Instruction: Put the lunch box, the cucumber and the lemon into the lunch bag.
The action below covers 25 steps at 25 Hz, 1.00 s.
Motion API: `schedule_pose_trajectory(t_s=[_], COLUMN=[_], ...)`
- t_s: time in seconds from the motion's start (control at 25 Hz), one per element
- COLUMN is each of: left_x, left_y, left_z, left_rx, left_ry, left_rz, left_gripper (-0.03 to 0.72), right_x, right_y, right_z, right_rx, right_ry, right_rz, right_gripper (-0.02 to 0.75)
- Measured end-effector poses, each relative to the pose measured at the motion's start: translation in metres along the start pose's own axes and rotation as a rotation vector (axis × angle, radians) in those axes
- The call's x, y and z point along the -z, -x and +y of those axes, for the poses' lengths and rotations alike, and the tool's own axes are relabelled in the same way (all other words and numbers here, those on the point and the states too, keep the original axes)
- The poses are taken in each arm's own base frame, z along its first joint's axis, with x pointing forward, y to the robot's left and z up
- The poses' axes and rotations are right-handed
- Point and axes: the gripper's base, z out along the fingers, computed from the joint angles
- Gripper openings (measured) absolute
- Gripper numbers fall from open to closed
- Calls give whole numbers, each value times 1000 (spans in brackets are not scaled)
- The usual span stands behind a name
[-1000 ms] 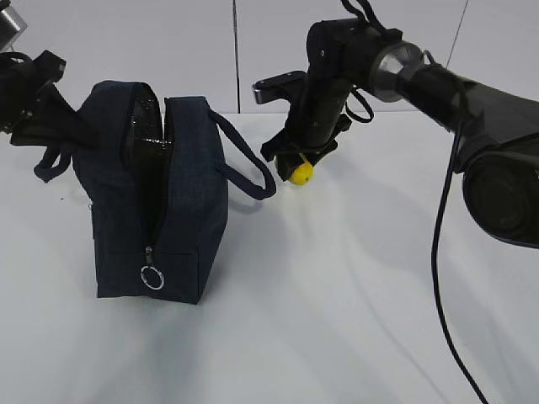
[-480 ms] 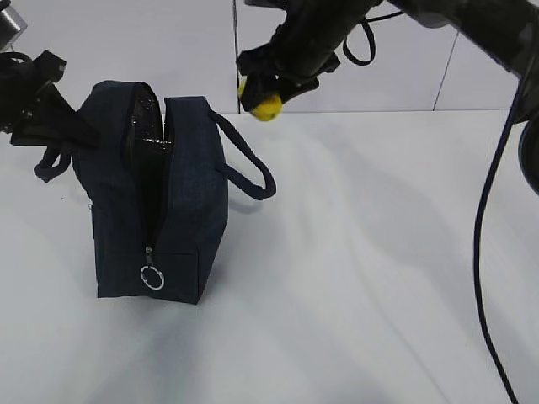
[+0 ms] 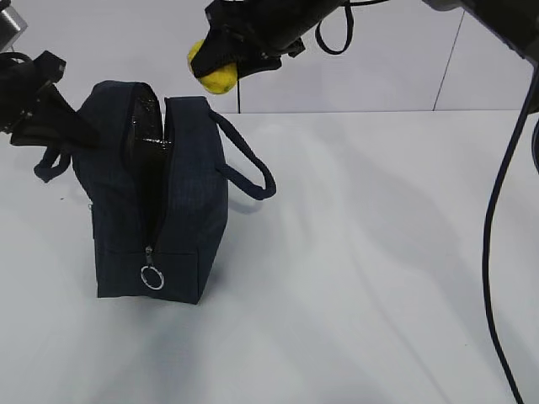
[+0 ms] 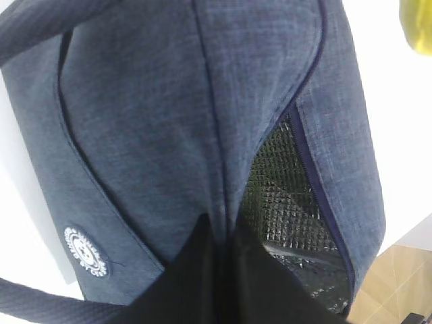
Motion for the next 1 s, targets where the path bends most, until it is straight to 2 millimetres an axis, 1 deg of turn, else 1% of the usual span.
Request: schedule_pose_trajectory(t_s=[0.2, 0.56, 0.8, 1.0], left_x=[0, 0, -1, -1], left_y=[0, 1, 1, 1], left_z=[0, -3, -6, -7], left_rx=[-1, -15, -21, -22], left_ry=[-1, -29, -69, -81], left_rz=[-1, -15, -14, -13], left_gripper=[-4, -4, -4, -4], right_x=[2, -11, -12, -23], right_y=[3, 2, 1, -6], right_z=[13, 34, 33, 28], right_rx=[33, 77, 94, 71], right_ry=[47, 86, 66, 69], right_rz=[-19, -2, 7, 42], right_gripper=[375, 375, 375, 375])
